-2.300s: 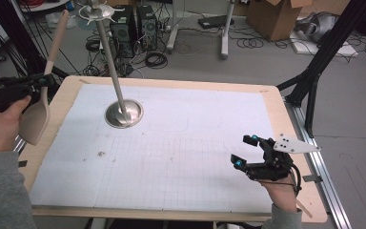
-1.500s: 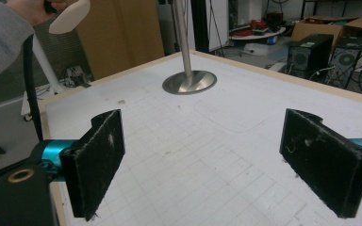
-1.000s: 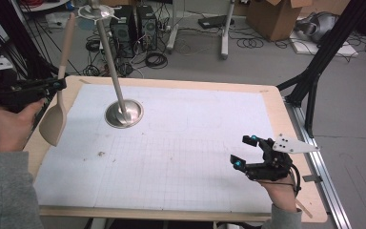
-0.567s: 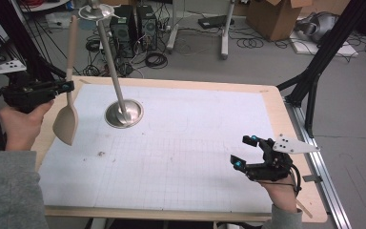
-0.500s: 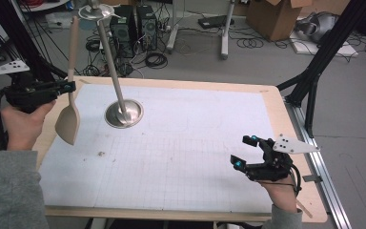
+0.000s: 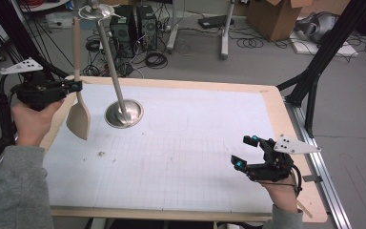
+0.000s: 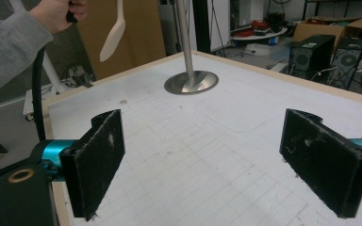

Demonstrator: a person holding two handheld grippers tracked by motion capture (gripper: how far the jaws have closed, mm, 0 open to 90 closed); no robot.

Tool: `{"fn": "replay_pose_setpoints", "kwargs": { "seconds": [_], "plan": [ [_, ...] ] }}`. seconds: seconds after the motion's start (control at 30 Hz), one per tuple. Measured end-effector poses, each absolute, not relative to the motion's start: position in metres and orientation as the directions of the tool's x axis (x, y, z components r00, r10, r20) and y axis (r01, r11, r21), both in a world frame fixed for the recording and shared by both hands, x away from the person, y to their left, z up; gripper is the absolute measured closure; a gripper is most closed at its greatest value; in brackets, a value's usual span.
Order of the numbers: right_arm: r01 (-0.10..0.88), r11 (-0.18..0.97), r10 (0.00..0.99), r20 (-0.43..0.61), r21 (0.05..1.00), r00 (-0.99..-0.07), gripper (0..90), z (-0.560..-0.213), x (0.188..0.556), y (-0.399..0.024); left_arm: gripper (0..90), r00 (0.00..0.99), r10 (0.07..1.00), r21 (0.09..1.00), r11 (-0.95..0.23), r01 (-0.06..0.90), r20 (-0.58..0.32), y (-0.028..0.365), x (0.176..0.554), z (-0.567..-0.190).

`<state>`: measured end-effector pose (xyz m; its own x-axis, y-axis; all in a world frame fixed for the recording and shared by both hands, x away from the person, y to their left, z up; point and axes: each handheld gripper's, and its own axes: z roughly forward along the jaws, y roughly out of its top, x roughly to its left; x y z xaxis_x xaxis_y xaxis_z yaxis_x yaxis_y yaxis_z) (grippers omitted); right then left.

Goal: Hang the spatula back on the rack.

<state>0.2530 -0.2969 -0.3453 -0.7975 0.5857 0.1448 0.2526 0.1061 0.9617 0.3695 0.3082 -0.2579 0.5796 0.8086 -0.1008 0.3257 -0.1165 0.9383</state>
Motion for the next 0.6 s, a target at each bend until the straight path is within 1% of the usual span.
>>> {"fn": "replay_pose_setpoints", "kwargs": {
  "seconds": [0.13, 0.2, 0.6],
  "plan": [
    [0.259, 0.118, 0.601, 0.139, 0.959, -0.787, 13.8, -0.346, 0.252, -0.297, 77.9, 0.576, 0.811, 0.936, -0.122, 0.331, -0.098, 0.306, 0.374, -0.259],
    [0.260, 0.158, 0.615, 0.111, 0.953, -0.781, 13.8, -0.346, 0.252, -0.294, 77.9, 0.574, 0.814, 0.935, -0.128, 0.332, -0.093, 0.303, 0.376, -0.260],
    [0.253, 0.165, 0.596, 0.108, 0.953, -0.796, 13.8, -0.345, 0.250, -0.291, 77.9, 0.561, 0.826, 0.930, -0.158, 0.333, -0.061, 0.294, 0.389, -0.262]
  ]
}}
